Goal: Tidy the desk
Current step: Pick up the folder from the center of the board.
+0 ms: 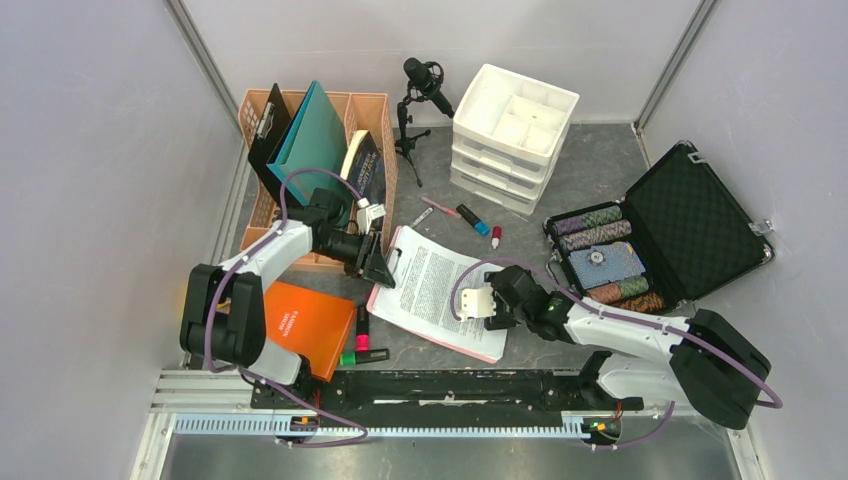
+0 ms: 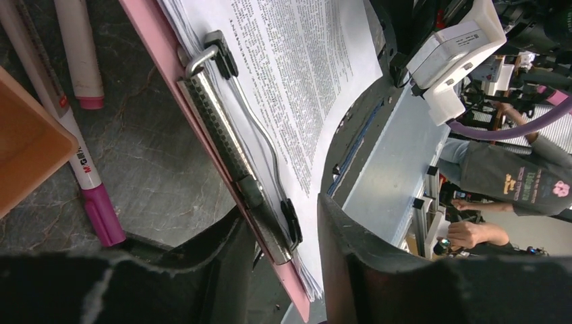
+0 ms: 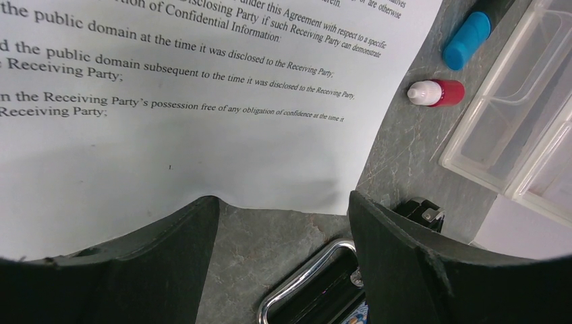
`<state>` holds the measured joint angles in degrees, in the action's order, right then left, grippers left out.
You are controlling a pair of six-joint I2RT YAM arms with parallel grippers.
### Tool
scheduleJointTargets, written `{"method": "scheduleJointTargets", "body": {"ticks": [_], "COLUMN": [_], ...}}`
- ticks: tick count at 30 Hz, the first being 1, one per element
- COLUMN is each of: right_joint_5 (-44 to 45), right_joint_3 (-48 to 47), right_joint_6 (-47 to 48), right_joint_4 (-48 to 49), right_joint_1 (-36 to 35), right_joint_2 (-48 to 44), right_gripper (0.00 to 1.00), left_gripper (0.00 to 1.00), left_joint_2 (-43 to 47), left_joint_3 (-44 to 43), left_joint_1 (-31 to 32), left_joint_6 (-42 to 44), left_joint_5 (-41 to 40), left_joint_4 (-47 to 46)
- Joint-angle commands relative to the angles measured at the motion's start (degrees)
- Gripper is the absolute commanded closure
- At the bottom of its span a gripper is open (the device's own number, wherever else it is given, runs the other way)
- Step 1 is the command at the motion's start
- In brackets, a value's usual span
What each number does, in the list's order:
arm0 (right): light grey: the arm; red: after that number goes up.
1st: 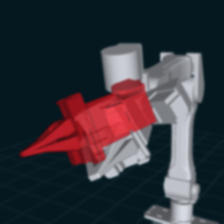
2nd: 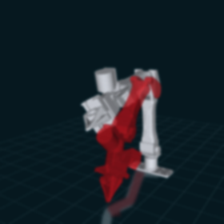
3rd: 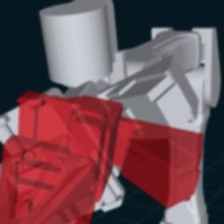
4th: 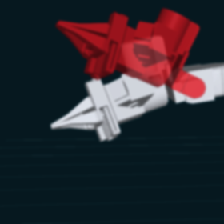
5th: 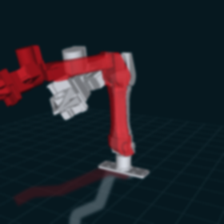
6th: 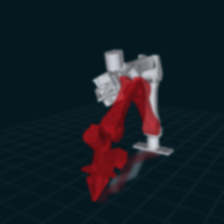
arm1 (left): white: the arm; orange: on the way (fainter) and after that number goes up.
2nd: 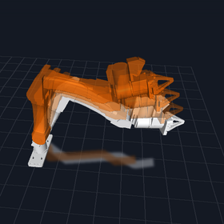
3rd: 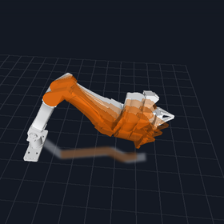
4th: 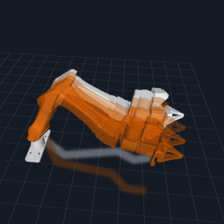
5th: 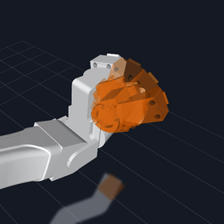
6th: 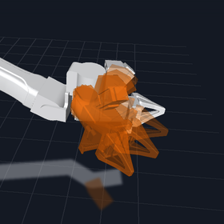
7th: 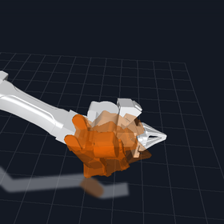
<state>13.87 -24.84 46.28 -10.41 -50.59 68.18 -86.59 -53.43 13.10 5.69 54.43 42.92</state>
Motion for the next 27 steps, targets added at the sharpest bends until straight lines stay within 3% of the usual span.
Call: {"method": "scheduleJointTargets", "body": {"ticks": [1,10,17,22,27], "right_joint_5": [-5.7,-5.9,-7.4,-9.0,-9.0], "right_joint_3": [4.0,3.9,0.1,-5.7,-10.1], "right_joint_6": [-2.9,-2.3,0.8,1.7,0.8], "right_joint_4": [-5.1,-6.1,-12.0,-15.9,-17.1], "right_joint_1": [-0.2,-0.1,3.1,7.0,9.9], "right_joint_2": [2.7,-2.2,-12.3,-17.8,-20.4], "right_gripper": [0.21,0.16,0.04,0.04,0.05], "left_gripper": [0.60,0.98,0.98,0.98,0.98], "left_joint_2": [3.3,7.8,13.8,17.4,16.8], "left_joint_3": [0.3,-0.6,-7.3,-16.7,-30.5], "left_joint_1": [0.4,1.0,1.3,1.3,1.3], "left_joint_6": [-1.7,1.8,9.1,9.8,8.2], "left_joint_5": [0.6,-0.3,-2.4,-4.1,-12.3], "left_joint_4": [-1.8,1.2,10.1,16.4,25.8]}}
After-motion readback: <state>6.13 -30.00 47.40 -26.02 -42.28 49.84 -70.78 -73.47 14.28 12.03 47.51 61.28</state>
